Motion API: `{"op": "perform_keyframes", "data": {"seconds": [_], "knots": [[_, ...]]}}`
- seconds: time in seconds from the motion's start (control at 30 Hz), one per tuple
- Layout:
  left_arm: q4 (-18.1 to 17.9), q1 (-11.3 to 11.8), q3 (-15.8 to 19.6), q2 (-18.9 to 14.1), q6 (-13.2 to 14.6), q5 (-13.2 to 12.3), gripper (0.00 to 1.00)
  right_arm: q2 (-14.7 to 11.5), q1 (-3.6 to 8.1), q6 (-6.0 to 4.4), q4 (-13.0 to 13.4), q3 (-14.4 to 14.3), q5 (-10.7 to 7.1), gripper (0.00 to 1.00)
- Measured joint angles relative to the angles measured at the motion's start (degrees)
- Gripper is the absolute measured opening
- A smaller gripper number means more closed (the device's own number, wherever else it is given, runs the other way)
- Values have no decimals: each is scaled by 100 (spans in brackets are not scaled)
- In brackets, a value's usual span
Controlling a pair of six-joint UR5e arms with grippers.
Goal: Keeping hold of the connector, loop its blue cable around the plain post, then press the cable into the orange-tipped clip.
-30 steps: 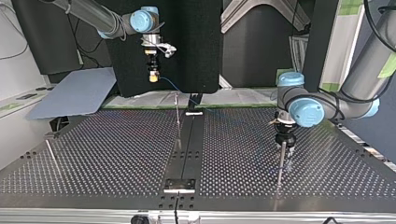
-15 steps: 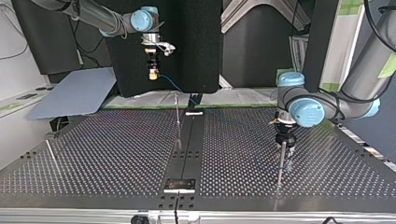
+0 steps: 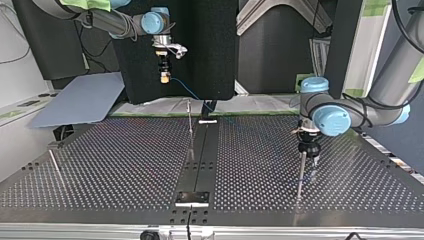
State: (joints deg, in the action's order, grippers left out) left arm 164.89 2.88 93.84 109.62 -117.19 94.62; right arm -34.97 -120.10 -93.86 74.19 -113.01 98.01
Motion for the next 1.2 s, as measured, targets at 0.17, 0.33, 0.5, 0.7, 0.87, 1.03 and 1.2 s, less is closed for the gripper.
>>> {"op": "perform_keyframes", "data": {"seconds": [0.17,0.33,0.5,0.7,0.87,1.03,1.2], "knots": [[59,132,47,-4,-260,-20,99,2,6,-2,-36,2,0,0],[-84,324,237,-16,-502,-170,99,2,14,8,-130,9,0,0],[-320,472,389,-26,-748,-404,99,2,23,18,-170,23,0,0],[-417,513,417,-104,-1099,-748,99,2,25,24,-209,46,0,0],[-367,543,469,-326,-1389,-848,99,3,25,30,-249,86,-1,0],[-267,513,509,-548,-1612,-886,99,2,26,30,-270,96,0,0],[-35,484,601,-750,-1581,-884,99,2,25,21,-280,98,0,0]]}}
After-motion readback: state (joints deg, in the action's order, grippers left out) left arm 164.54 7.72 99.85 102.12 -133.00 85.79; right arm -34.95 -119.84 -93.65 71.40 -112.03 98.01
